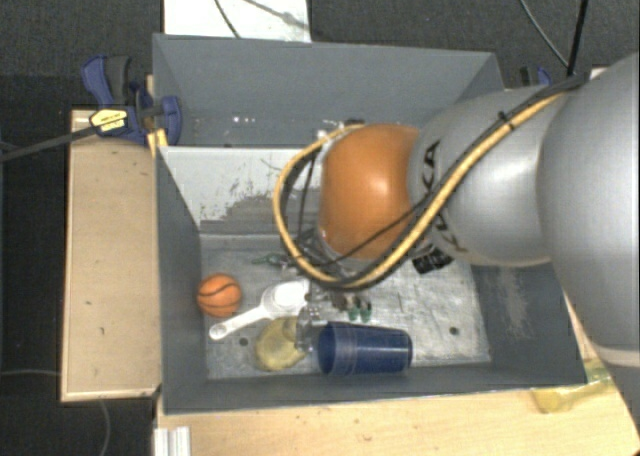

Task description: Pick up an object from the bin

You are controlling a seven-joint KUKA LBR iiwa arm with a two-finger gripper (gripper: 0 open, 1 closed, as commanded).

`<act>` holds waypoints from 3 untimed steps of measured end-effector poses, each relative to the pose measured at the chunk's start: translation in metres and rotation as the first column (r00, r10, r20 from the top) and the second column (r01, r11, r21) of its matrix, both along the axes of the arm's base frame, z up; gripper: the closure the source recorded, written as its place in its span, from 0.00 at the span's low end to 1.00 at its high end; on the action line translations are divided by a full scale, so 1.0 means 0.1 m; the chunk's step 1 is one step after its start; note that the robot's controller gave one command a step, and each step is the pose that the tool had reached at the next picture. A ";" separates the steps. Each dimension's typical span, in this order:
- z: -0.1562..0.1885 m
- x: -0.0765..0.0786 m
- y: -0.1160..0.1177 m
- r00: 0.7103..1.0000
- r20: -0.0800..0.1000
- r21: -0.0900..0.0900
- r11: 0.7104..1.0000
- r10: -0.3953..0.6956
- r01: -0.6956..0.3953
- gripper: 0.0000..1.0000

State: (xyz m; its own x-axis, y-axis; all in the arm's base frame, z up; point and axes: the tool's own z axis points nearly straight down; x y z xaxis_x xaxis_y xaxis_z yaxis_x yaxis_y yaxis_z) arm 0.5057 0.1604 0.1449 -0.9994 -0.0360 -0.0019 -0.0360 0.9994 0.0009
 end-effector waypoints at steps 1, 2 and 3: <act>0.00 0.00 0.00 1.000 0.001 0.000 1.000 -0.002 0.002 0.00; -0.63 -0.03 0.13 0.997 -0.002 0.004 0.997 0.081 -0.081 1.00; -0.63 -0.03 0.13 0.997 -0.002 0.004 0.997 0.079 -0.079 1.00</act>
Offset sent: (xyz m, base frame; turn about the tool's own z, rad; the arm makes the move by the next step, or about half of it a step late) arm -0.0062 0.0096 -0.0736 -0.0813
